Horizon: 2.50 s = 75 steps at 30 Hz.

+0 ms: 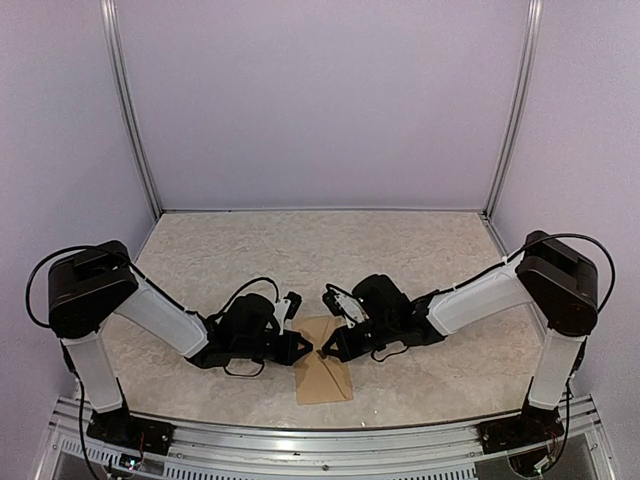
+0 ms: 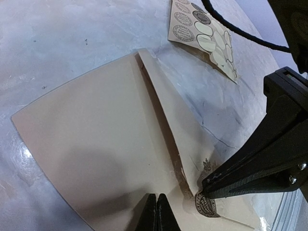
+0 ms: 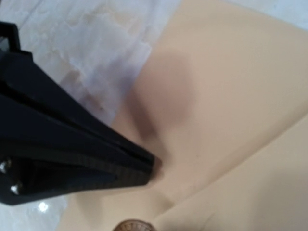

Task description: Place the letter into the envelope and seal it

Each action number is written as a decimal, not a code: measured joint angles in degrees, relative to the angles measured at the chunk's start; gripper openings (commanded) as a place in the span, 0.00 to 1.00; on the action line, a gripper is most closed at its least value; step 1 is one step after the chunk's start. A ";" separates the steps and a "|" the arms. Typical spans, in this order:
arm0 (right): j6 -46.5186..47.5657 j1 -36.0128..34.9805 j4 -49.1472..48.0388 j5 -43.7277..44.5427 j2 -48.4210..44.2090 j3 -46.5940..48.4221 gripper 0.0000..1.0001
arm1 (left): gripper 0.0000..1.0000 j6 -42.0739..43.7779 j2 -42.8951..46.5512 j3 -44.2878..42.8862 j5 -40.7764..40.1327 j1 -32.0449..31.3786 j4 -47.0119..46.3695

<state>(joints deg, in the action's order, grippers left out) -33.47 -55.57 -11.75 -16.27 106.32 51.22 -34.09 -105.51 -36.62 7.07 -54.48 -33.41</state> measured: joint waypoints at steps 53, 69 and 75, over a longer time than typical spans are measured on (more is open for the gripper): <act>0.74 -0.94 -1.40 -8.46 5.09 2.27 0.00 | 0.00 -2.71 0.57 0.37 -4.15 -2.21 0.63; -1.84 -1.18 -2.67 -9.92 2.03 -2.40 0.00 | 0.00 -2.69 1.09 0.37 -4.33 -2.21 1.66; -3.21 -1.40 -2.32 -10.03 -2.08 -5.18 0.00 | 0.00 -2.64 1.20 0.37 -4.33 -2.32 1.86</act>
<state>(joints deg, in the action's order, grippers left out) -36.69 -56.97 -14.06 -26.30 104.25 46.04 -36.73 -104.31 -36.25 2.74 -56.80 -31.55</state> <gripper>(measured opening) 0.003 0.002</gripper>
